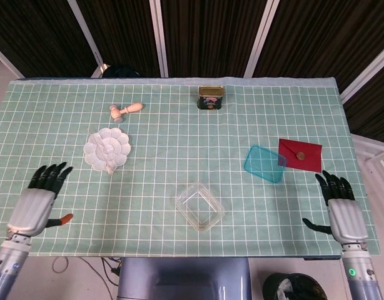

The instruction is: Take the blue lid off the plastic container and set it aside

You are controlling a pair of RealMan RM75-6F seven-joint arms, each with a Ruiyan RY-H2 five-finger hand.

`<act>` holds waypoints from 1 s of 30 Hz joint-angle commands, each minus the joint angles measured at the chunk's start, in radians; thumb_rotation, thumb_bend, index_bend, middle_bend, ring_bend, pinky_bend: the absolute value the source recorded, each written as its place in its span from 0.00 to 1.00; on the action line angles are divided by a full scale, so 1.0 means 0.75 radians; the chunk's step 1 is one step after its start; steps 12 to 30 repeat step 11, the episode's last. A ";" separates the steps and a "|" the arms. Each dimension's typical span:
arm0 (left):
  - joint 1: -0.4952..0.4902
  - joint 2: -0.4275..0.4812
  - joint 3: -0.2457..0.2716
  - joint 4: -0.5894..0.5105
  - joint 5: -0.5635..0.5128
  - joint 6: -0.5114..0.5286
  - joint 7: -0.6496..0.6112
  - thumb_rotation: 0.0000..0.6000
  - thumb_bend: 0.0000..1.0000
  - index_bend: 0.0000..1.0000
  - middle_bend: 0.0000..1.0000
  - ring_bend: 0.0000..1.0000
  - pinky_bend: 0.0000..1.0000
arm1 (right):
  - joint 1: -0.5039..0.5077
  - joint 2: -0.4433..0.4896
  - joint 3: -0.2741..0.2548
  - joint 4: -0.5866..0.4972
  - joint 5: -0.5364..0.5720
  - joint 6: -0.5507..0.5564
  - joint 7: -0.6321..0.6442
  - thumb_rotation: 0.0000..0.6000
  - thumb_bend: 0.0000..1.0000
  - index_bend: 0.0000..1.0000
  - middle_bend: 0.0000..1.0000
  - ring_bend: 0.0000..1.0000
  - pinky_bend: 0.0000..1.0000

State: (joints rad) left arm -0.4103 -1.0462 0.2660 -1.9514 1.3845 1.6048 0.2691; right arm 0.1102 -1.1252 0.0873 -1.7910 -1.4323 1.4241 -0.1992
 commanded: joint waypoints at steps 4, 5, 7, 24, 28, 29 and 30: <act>0.253 -0.049 0.018 0.308 0.121 0.236 -0.212 1.00 0.00 0.00 0.00 0.00 0.03 | -0.109 0.081 -0.054 0.049 -0.079 0.152 0.083 1.00 0.21 0.00 0.00 0.00 0.00; 0.279 -0.058 0.007 0.348 0.119 0.255 -0.239 1.00 0.00 0.00 0.00 0.00 0.03 | -0.118 0.085 -0.051 0.058 -0.075 0.168 0.095 1.00 0.21 0.00 0.00 0.00 0.00; 0.323 -0.075 -0.018 0.414 0.121 0.283 -0.313 1.00 0.00 0.00 0.00 0.00 0.03 | -0.134 0.091 -0.035 0.066 -0.053 0.195 0.125 1.00 0.21 0.00 0.00 0.00 0.00; 0.362 -0.085 -0.071 0.493 0.125 0.312 -0.356 1.00 0.00 0.00 0.00 0.00 0.03 | -0.148 0.107 -0.008 0.043 -0.013 0.216 0.173 1.00 0.21 0.00 0.00 0.00 0.00; 0.362 -0.085 -0.071 0.493 0.125 0.312 -0.356 1.00 0.00 0.00 0.00 0.00 0.03 | -0.148 0.107 -0.008 0.043 -0.013 0.216 0.173 1.00 0.21 0.00 0.00 0.00 0.00; 0.362 -0.085 -0.071 0.493 0.125 0.312 -0.356 1.00 0.00 0.00 0.00 0.00 0.03 | -0.148 0.107 -0.008 0.043 -0.013 0.216 0.173 1.00 0.21 0.00 0.00 0.00 0.00; 0.362 -0.085 -0.071 0.493 0.125 0.312 -0.356 1.00 0.00 0.00 0.00 0.00 0.03 | -0.148 0.107 -0.008 0.043 -0.013 0.216 0.173 1.00 0.21 0.00 0.00 0.00 0.00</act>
